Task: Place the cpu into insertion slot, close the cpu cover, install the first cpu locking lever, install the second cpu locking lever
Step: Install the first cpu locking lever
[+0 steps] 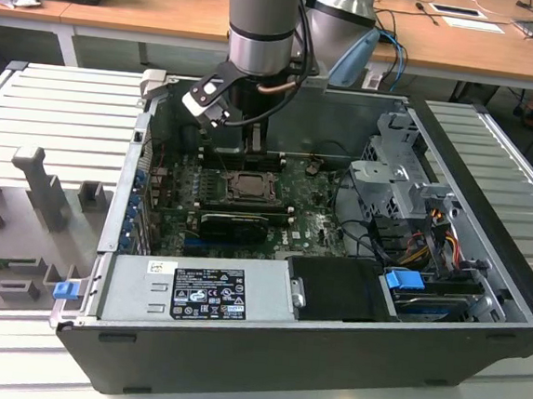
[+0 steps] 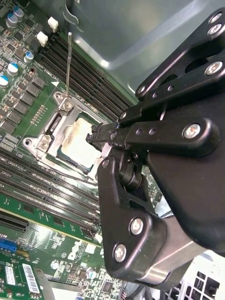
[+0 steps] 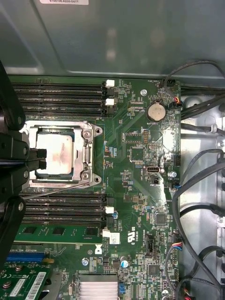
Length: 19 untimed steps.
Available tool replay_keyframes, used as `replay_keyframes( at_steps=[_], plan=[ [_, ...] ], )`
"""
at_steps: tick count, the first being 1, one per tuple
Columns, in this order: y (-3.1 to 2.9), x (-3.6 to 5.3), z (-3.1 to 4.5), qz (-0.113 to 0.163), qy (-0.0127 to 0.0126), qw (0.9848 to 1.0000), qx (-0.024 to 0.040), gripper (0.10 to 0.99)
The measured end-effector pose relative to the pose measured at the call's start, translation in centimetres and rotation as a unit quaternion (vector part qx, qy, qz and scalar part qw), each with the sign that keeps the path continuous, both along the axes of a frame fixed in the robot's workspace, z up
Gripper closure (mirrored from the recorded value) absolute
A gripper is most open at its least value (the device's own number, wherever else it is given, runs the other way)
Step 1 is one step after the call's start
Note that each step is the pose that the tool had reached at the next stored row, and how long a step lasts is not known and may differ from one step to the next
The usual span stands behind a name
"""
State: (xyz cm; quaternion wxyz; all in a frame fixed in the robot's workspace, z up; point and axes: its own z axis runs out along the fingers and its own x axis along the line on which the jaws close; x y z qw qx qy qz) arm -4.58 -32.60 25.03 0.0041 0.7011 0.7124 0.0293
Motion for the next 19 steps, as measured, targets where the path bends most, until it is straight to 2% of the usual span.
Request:
replay_keyframes(
  at_steps=[12, 19],
  plan=[
    [0.0, 0.0, 0.48, 0.0, 0.0, 1.0, 0.0, 0.98],
    [0.0, 0.0, 2.01, 0.0, 0.0, 1.0, 0.0, 0.98]
  ],
)
